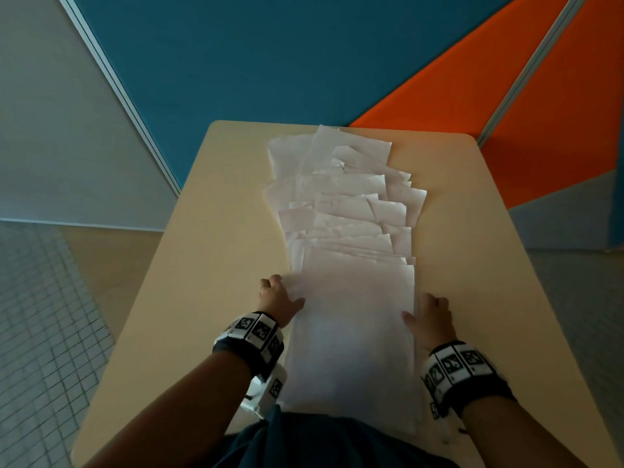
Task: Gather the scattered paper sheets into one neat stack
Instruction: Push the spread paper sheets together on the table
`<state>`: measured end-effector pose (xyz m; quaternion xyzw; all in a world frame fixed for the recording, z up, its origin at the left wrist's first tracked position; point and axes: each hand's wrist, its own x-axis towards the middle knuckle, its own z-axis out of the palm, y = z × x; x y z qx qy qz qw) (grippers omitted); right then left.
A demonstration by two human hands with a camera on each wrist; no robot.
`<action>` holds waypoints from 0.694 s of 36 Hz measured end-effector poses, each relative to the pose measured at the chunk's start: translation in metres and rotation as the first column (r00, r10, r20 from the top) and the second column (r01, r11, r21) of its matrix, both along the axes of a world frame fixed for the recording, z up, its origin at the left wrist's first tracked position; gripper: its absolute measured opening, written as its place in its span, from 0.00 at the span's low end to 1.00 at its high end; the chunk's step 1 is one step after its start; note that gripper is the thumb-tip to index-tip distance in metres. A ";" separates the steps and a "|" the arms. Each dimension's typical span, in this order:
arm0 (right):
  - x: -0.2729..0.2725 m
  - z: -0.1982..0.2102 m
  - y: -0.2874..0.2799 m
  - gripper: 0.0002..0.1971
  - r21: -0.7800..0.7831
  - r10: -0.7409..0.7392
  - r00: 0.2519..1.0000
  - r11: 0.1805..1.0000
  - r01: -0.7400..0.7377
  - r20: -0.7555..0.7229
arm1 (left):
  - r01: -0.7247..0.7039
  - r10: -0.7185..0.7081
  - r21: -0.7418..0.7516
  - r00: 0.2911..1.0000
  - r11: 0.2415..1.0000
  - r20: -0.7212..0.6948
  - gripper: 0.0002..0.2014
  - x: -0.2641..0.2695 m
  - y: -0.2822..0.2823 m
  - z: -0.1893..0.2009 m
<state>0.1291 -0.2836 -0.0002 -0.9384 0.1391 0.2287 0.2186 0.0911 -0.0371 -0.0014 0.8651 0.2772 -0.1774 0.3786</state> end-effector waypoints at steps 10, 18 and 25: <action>0.017 -0.003 0.010 0.25 0.029 -0.036 0.999 0.999 0.035 0.034 | 0.013 -0.012 -0.085 1.000 0.996 0.015 0.33 0.017 0.014 -0.003; 0.046 -0.010 0.019 0.26 0.073 -0.090 0.992 0.994 0.083 0.092 | 0.042 -0.034 -0.070 0.993 0.997 0.109 0.31 0.046 0.013 -0.011; 0.075 -0.013 0.016 0.23 0.147 -0.068 0.996 0.987 0.058 0.061 | -0.053 0.060 -0.076 0.993 0.996 0.099 0.29 0.068 0.018 -0.018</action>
